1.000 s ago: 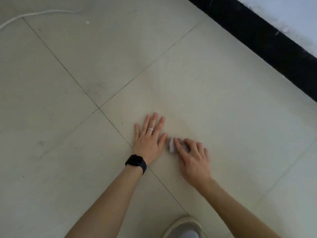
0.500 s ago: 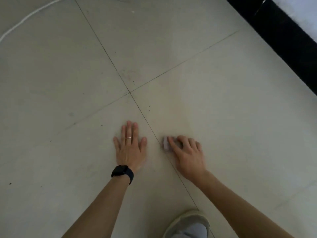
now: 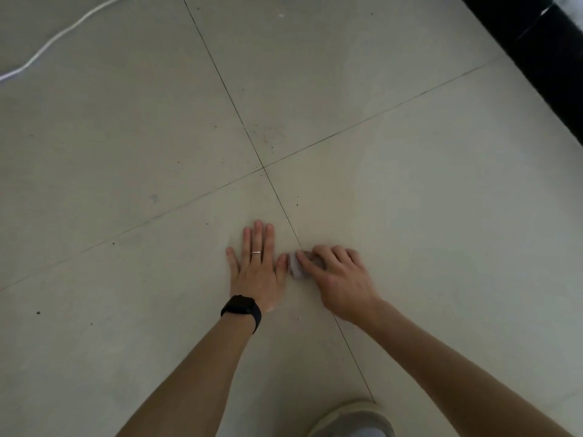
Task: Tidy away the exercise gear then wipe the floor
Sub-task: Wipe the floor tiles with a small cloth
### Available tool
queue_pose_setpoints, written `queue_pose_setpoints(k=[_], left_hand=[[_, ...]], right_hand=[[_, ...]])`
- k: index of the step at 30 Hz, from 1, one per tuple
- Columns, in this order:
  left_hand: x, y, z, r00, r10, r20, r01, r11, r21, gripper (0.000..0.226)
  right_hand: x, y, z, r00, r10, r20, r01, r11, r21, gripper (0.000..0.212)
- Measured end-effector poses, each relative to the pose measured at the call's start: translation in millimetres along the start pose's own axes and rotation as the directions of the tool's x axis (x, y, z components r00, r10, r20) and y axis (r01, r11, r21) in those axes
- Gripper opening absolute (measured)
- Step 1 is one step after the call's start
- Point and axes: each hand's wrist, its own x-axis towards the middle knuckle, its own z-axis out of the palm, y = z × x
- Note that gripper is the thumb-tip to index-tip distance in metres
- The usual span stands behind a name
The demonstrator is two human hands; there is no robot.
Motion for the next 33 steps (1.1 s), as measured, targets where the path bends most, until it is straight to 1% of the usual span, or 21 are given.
queue_pose_setpoints(k=[1, 2, 4, 6, 7, 8, 9, 11, 13, 14, 16, 17, 18, 19, 20, 21, 23, 25, 26, 29, 33], left_hand=[[-0.5, -0.7, 0.1, 1.000, 0.002, 0.000, -0.002, 1.000, 0.009, 0.062], [-0.2, -0.5, -0.2, 1.000, 0.003, 0.007, -0.003, 1.000, 0.015, 0.062], [-0.2, 1.5, -3.3, 0.999, -0.004, 0.042, 0.004, 1.000, 0.018, 0.062], [0.8, 3.3, -5.6, 0.999, -0.005, 0.045, 0.005, 1.000, 0.014, 0.062], [1.2, 3.3, -6.7, 0.999, -0.004, 0.041, 0.003, 1.000, 0.012, 0.062], [1.4, 2.5, -6.5, 0.999, 0.000, 0.038, 0.000, 1.000, 0.012, 0.061], [1.1, 2.0, -5.9, 0.999, 0.004, 0.037, -0.005, 1.000, 0.012, 0.061], [0.6, 1.9, -5.2, 0.999, 0.009, 0.042, -0.009, 1.000, 0.000, 0.061], [2.2, 1.7, -5.1, 0.999, 0.011, 0.045, -0.012, 1.000, 0.018, 0.060], [3.0, 1.9, -5.9, 0.999, 0.009, 0.054, -0.010, 0.999, 0.031, 0.060], [1.3, 2.1, -5.7, 0.998, 0.012, 0.068, -0.017, 0.998, 0.063, 0.061], [0.6, 2.2, -6.6, 0.999, 0.017, 0.045, -0.020, 0.996, 0.084, 0.064], [0.6, 3.7, -11.5, 1.000, 0.027, 0.000, -0.026, 0.995, 0.098, 0.068], [3.5, 5.6, -19.9, 0.998, 0.042, -0.049, -0.037, 0.995, 0.095, 0.070], [9.2, 6.6, -28.1, 0.993, 0.071, -0.098, -0.062, 0.994, 0.095, 0.067], [18.9, 6.7, -36.0, 0.984, 0.106, -0.143, -0.092, 0.991, 0.099, 0.060], [40.2, 6.7, -51.1, 0.967, 0.152, -0.204, -0.130, 0.985, 0.116, 0.054], [61.4, 10.7, -65.7, 0.956, 0.186, -0.225, -0.166, 0.981, 0.104, 0.059], [71.9, 13.6, -70.7, 0.962, 0.191, -0.196, -0.173, 0.979, 0.103, 0.063], [95.8, 20.5, -75.1, 0.976, 0.206, -0.069, -0.194, 0.969, 0.151, 0.062], [103.5, 20.8, -67.6, 0.982, 0.189, -0.008, -0.185, 0.971, 0.152, 0.058]], right_hand=[[5.2, 11.9, -0.9, 0.995, -0.099, 0.003, 0.099, 0.994, -0.035, 0.060], [16.2, 27.4, -4.5, 0.995, -0.099, -0.018, 0.098, 0.993, -0.062, 0.059], [43.0, 53.6, -17.2, 0.979, 0.192, -0.074, -0.197, 0.979, -0.053, 0.054], [63.1, 66.5, -25.7, 0.825, 0.560, -0.078, -0.554, 0.828, 0.090, 0.049], [68.2, 58.2, -27.7, 0.771, 0.634, -0.056, -0.625, 0.771, 0.128, 0.049], [69.1, 44.6, -26.3, 0.781, 0.623, -0.037, -0.616, 0.779, 0.120, 0.051], [65.3, 27.9, -20.4, 0.849, 0.526, -0.043, -0.521, 0.849, 0.090, 0.053], [50.3, 4.7, -8.2, 0.988, 0.155, -0.014, -0.154, 0.988, 0.017, 0.055], [57.9, 16.6, -9.0, 0.988, -0.149, 0.044, 0.151, 0.987, -0.057, 0.055], [70.3, 30.9, -14.1, 0.986, -0.164, 0.036, 0.167, 0.982, -0.090, 0.055], [96.1, 56.5, -28.7, 0.994, 0.109, -0.015, -0.110, 0.988, -0.107, 0.055], [105.5, 69.8, -33.9, 0.942, 0.332, -0.048, -0.334, 0.942, -0.036, 0.054], [110.4, 76.1, -38.3, 0.846, 0.530, -0.054, -0.526, 0.848, 0.067, 0.053], [111.7, 73.8, -40.8, 0.769, 0.638, -0.038, -0.628, 0.766, 0.138, 0.050], [109.1, 65.0, -41.3, 0.756, 0.654, -0.020, -0.646, 0.750, 0.142, 0.049], [103.5, 54.6, -37.4, 0.811, 0.583, -0.040, -0.577, 0.810, 0.105, 0.050], [87.1, 38.4, -26.6, 0.958, 0.278, -0.064, -0.276, 0.960, 0.039, 0.054], [88.6, 51.2, -20.6, 0.999, -0.004, -0.054, 0.002, 0.999, -0.034, 0.051], [97.0, 63.2, -23.2, 0.998, -0.047, -0.050, 0.045, 0.998, -0.053, 0.049], [128.2, 94.7, -39.7, 0.978, 0.187, -0.092, -0.196, 0.976, -0.097, 0.048], [165.6, 117.1, -55.3, 0.759, 0.646, -0.079, -0.645, 0.763, 0.038, 0.045]])
